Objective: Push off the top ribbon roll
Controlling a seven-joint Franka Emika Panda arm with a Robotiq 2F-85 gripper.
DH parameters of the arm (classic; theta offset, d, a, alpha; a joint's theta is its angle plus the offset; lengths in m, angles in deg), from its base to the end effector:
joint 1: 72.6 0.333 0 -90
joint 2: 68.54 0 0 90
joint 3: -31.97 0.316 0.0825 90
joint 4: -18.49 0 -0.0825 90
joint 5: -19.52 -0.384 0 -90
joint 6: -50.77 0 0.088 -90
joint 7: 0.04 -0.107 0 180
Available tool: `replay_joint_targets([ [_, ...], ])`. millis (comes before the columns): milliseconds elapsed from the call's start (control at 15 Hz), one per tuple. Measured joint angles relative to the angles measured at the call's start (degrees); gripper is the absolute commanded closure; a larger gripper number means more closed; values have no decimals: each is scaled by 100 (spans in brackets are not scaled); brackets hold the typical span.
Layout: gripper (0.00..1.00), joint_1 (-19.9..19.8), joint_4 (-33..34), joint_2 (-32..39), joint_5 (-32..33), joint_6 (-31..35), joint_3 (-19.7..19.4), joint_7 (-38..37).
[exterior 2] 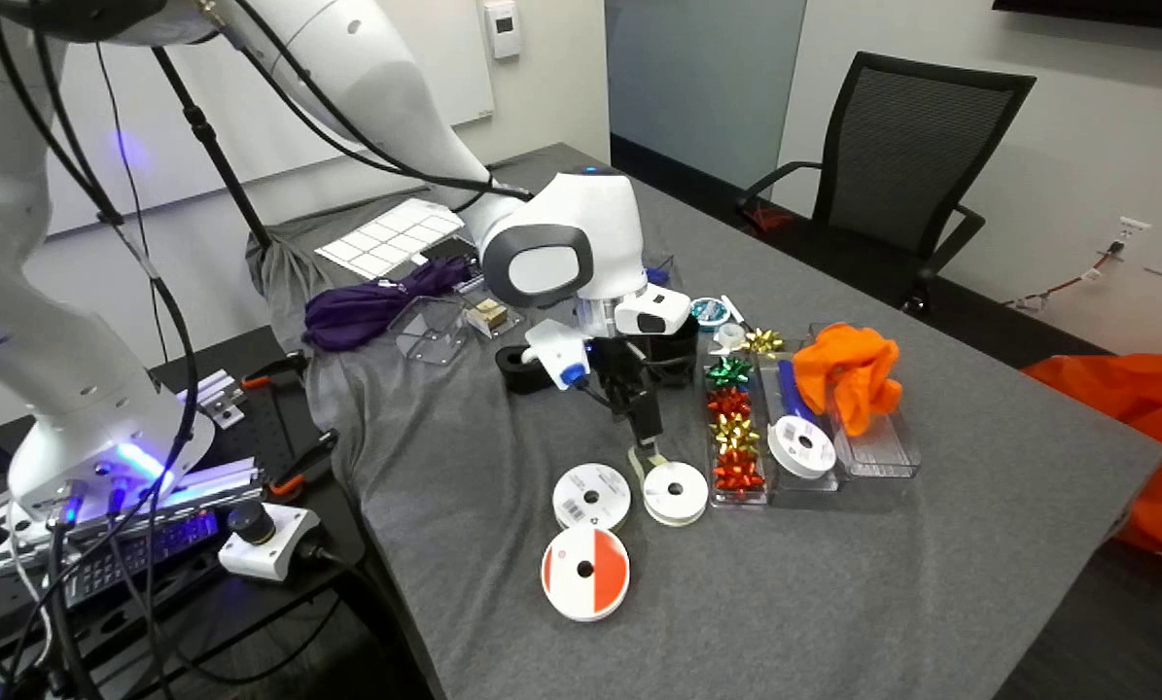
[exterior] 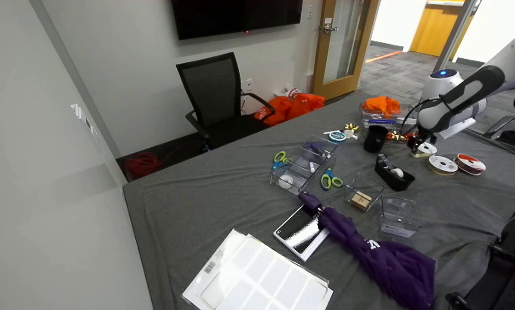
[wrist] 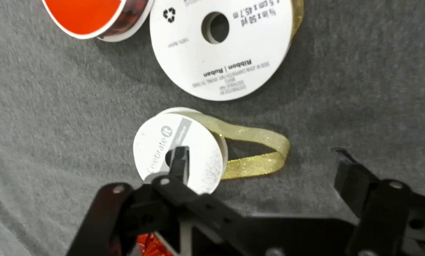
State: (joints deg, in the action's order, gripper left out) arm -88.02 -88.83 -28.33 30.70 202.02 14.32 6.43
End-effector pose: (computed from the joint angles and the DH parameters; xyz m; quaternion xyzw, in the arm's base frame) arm 0.5461 -0.3379 0.1577 0.9825 -0.1075 -0.0112 0.1519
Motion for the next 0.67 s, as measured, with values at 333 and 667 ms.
replay_joint_targets([
  [333, 0, -691, -182, -531, -340, -517, 556, 1156],
  [667, 0, -1414, -240, -586, -1356, -1054, 1075, 2382],
])
